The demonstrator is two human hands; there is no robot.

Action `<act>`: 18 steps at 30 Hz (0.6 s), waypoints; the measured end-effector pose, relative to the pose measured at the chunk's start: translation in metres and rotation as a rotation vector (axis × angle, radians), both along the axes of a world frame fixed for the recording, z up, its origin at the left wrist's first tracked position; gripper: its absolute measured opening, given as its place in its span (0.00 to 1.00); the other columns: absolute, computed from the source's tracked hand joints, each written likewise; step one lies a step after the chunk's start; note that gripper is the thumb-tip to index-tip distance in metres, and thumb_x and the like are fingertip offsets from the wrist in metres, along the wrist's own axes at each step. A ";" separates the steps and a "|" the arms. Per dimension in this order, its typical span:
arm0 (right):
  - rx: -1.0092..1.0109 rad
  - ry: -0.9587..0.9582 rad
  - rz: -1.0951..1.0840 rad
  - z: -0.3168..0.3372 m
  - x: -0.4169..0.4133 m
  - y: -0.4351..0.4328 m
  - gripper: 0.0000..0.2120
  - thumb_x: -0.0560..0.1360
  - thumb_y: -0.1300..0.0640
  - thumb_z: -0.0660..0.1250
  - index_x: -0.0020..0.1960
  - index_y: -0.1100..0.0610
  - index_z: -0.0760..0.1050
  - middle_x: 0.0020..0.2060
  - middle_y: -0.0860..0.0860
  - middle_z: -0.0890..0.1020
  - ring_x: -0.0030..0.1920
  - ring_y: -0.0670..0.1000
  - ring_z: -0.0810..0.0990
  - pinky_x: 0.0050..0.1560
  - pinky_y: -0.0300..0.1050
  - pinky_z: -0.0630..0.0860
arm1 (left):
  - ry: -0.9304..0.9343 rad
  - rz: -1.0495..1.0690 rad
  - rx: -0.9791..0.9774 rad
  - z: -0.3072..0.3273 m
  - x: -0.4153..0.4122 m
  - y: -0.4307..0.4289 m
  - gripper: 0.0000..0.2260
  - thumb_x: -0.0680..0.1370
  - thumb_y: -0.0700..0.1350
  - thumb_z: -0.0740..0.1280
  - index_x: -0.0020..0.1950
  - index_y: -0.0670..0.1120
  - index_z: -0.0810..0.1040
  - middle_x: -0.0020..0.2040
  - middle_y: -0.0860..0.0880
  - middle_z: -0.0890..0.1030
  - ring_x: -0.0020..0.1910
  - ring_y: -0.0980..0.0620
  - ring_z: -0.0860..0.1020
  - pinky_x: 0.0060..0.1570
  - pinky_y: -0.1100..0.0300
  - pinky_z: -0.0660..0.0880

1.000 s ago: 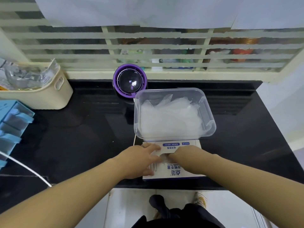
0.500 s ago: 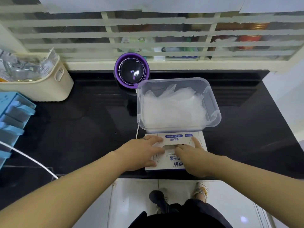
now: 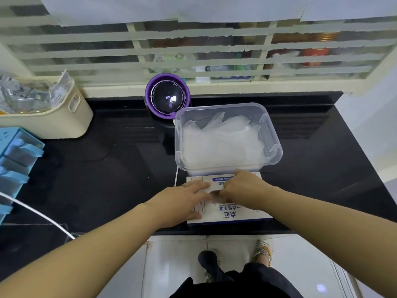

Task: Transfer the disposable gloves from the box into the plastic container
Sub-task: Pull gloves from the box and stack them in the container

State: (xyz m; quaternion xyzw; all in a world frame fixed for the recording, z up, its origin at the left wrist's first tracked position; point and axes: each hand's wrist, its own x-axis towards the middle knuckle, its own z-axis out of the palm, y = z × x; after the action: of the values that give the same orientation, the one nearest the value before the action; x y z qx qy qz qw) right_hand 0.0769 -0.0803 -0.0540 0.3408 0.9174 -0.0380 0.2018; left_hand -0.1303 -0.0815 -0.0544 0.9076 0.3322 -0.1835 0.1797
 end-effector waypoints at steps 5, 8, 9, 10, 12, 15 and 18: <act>-0.026 0.125 -0.064 -0.013 0.004 0.000 0.08 0.77 0.61 0.60 0.47 0.53 0.77 0.40 0.50 0.81 0.36 0.54 0.75 0.49 0.49 0.71 | -0.004 0.028 -0.013 0.000 -0.001 0.000 0.27 0.81 0.54 0.61 0.77 0.58 0.55 0.79 0.58 0.47 0.77 0.55 0.51 0.67 0.54 0.69; -0.035 0.323 -0.176 -0.010 0.010 -0.004 0.09 0.77 0.58 0.61 0.41 0.54 0.78 0.38 0.48 0.80 0.33 0.52 0.73 0.45 0.46 0.71 | -0.014 0.052 -0.030 0.000 -0.002 0.000 0.26 0.80 0.54 0.62 0.77 0.58 0.56 0.79 0.59 0.48 0.77 0.56 0.51 0.68 0.55 0.68; -0.049 0.360 -0.216 -0.005 0.010 -0.007 0.09 0.78 0.57 0.61 0.43 0.54 0.78 0.40 0.48 0.80 0.35 0.51 0.72 0.45 0.44 0.70 | -0.020 0.060 -0.033 -0.001 -0.003 0.000 0.27 0.80 0.54 0.62 0.77 0.58 0.56 0.79 0.59 0.48 0.77 0.56 0.51 0.68 0.55 0.67; -0.064 0.389 -0.255 -0.001 0.011 -0.010 0.09 0.79 0.55 0.61 0.45 0.54 0.79 0.43 0.47 0.79 0.37 0.50 0.72 0.44 0.42 0.68 | -0.024 0.066 -0.036 -0.001 -0.003 0.000 0.27 0.80 0.54 0.63 0.77 0.58 0.56 0.79 0.59 0.48 0.77 0.56 0.51 0.68 0.54 0.67; -0.091 0.445 -0.347 0.004 0.010 -0.017 0.08 0.79 0.54 0.60 0.49 0.54 0.78 0.48 0.46 0.77 0.42 0.50 0.74 0.45 0.42 0.70 | -0.032 0.074 -0.039 -0.001 -0.003 0.000 0.27 0.80 0.54 0.63 0.76 0.58 0.57 0.79 0.59 0.48 0.77 0.56 0.51 0.69 0.54 0.67; -0.139 0.473 -0.474 0.002 0.006 -0.025 0.07 0.80 0.54 0.57 0.51 0.54 0.72 0.50 0.48 0.75 0.44 0.51 0.75 0.45 0.45 0.72 | -0.039 0.089 -0.055 0.000 -0.002 -0.001 0.27 0.80 0.53 0.63 0.77 0.57 0.56 0.79 0.60 0.48 0.77 0.57 0.51 0.69 0.55 0.65; -0.159 0.487 -0.557 -0.005 0.002 -0.031 0.06 0.82 0.53 0.53 0.50 0.53 0.67 0.49 0.49 0.76 0.42 0.51 0.74 0.41 0.42 0.67 | -0.041 0.106 -0.066 0.002 -0.002 -0.002 0.28 0.80 0.53 0.63 0.77 0.57 0.55 0.79 0.60 0.48 0.77 0.58 0.51 0.70 0.56 0.64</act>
State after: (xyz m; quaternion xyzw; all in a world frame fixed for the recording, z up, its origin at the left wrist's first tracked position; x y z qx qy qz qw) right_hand 0.0789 -0.1109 -0.0588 0.5414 0.8050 -0.2422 -0.0143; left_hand -0.1318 -0.0835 -0.0521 0.8859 0.3697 -0.1659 0.2258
